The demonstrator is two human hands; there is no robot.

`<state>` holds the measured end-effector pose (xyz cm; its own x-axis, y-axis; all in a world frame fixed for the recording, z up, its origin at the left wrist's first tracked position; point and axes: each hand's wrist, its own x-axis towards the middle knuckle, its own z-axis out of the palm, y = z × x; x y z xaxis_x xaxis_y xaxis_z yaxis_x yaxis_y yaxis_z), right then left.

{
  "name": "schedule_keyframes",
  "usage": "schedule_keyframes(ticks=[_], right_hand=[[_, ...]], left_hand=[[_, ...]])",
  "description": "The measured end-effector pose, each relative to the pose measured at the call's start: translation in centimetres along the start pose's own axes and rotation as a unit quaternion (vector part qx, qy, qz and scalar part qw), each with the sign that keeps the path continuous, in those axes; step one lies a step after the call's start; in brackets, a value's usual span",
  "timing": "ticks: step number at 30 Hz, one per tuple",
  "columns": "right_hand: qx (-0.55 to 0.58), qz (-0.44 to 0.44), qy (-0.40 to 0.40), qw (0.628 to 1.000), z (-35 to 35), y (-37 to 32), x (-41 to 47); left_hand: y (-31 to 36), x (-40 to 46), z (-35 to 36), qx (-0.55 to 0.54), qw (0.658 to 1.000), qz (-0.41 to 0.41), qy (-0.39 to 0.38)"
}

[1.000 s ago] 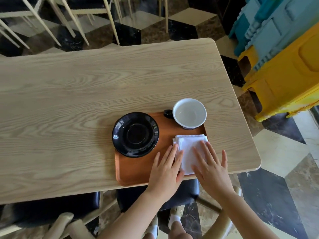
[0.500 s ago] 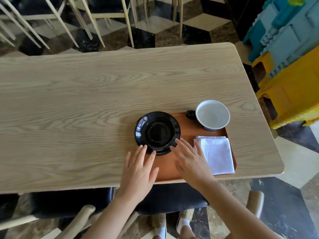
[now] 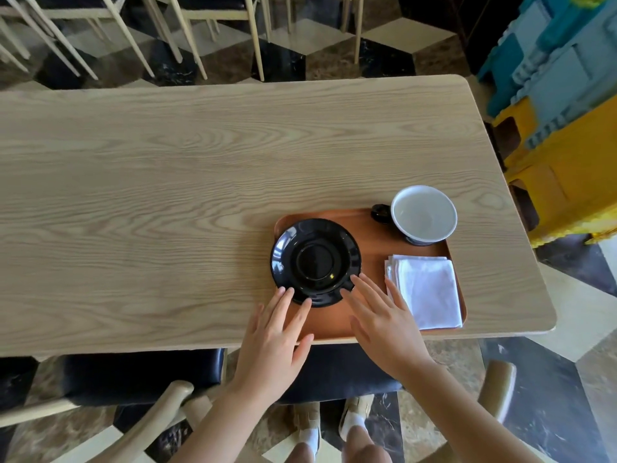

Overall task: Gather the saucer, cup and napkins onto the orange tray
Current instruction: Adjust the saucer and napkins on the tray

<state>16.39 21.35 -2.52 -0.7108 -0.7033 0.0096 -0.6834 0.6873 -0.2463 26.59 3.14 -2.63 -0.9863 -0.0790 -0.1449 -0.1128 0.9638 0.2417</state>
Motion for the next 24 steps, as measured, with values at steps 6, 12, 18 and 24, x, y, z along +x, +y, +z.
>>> schedule_keyframes(ticks=[6,12,18,24], right_hand=[[0.010,0.008,-0.006,1.000,0.2,-0.3,-1.0],[0.013,0.012,-0.004,1.000,0.6,-0.5,-1.1],[0.018,0.002,0.010,1.000,-0.1,-0.2,-1.0],[-0.005,0.085,0.156,0.984,-4.6,5.2,2.7]], left_hand=[[0.1,-1.0,0.3,0.000,1.000,0.005,-0.005],[0.0,-0.9,0.3,0.011,1.000,0.010,0.005],[0.1,0.4,-0.7,0.014,0.998,0.050,0.041],[3.9,8.7,-4.0,0.002,0.982,0.109,0.156]])
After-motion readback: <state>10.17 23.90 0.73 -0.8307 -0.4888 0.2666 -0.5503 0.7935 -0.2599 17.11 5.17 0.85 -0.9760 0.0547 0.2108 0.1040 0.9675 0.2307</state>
